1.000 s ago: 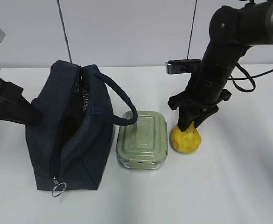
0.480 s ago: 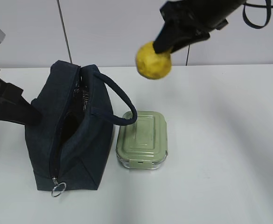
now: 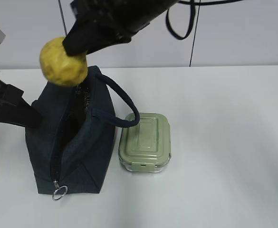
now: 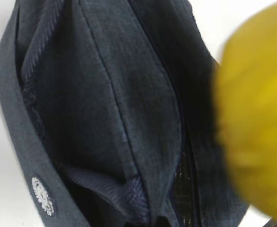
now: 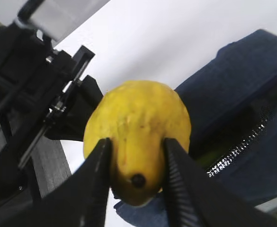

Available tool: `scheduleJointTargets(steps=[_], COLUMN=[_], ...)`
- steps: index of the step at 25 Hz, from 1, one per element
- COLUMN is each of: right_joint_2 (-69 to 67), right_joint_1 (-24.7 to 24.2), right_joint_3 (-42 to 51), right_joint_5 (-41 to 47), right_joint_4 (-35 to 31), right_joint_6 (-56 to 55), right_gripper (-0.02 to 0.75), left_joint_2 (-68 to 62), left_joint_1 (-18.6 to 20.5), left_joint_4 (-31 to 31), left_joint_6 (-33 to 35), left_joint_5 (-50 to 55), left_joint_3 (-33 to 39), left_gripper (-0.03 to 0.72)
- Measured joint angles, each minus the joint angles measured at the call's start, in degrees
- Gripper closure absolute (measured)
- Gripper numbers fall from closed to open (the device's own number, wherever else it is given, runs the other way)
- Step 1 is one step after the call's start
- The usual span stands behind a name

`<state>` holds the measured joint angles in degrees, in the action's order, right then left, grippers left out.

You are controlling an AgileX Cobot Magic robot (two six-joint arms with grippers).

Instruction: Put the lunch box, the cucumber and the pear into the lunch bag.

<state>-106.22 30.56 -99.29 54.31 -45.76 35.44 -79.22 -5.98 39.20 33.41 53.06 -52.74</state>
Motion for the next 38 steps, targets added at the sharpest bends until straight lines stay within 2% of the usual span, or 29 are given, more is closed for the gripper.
scheduleJointTargets(steps=[4, 10, 14, 16, 20, 21, 26, 30, 33, 35, 38], right_joint_2=[-4.32, -8.06, -9.51, -9.75, -9.78, -9.56, -5.21, 1.0, 5.85, 7.76, 7.35], right_joint_1=[0.65, 0.65, 0.9, 1.02, 1.21, 1.21, 0.45, -3.4, -8.32, -12.42, -18.39], right_joint_3=[0.0, 0.0, 0.0, 0.0, 0.0, 0.0, 0.25, 6.12, 15.6, 23.05, 31.01], right_joint_5=[-0.88, -0.46, 0.2, 0.31, 0.35, 0.35, -0.91, -3.56, -7.51, -10.47, -11.65], right_joint_4=[1.3, 12.69, 13.08, 12.65, 10.7, 10.54, 10.54, 10.42, 9.24, 4.77, -6.92], right_joint_6=[0.29, -3.73, -4.23, -3.16, -2.08, -2.08, -2.34, -2.75, -2.75, -1.92, 4.13], right_gripper=[0.493, 0.493, 0.486, 0.435, 0.234, 0.207, 0.189, 0.195, 0.201, 0.201, 0.202], left_joint_2=[0.0, 0.0, 0.0, 0.0, 0.0, 0.0, 0.0, 0.0, 0.0, 0.0, 0.0], left_joint_1=[0.0, 0.0, 0.0, 0.0, 0.0, 0.0, 0.0, 0.0, 0.0, 0.0, 0.0], left_joint_4=[0.0, -0.04, -0.04, -0.04, -0.04, -0.04, -0.04, -0.21, -0.21, -0.21, -0.21], left_joint_6=[0.05, 0.15, 0.15, 0.15, 0.15, 0.15, 0.15, 0.15, 0.15, 0.15, 0.15], left_joint_5=[0.0, 0.0, -0.02, -0.12, -0.31, -0.31, -0.31, -0.31, -0.31, -0.31, -0.25], left_joint_3=[0.0, 0.0, 0.0, 0.0, 0.0, 0.0, 0.0, 0.0, 0.0, 0.0, 0.0], left_gripper=[0.685, 0.685, 0.685, 0.685, 0.685, 0.685, 0.685, 0.685, 0.685, 0.685, 0.685])
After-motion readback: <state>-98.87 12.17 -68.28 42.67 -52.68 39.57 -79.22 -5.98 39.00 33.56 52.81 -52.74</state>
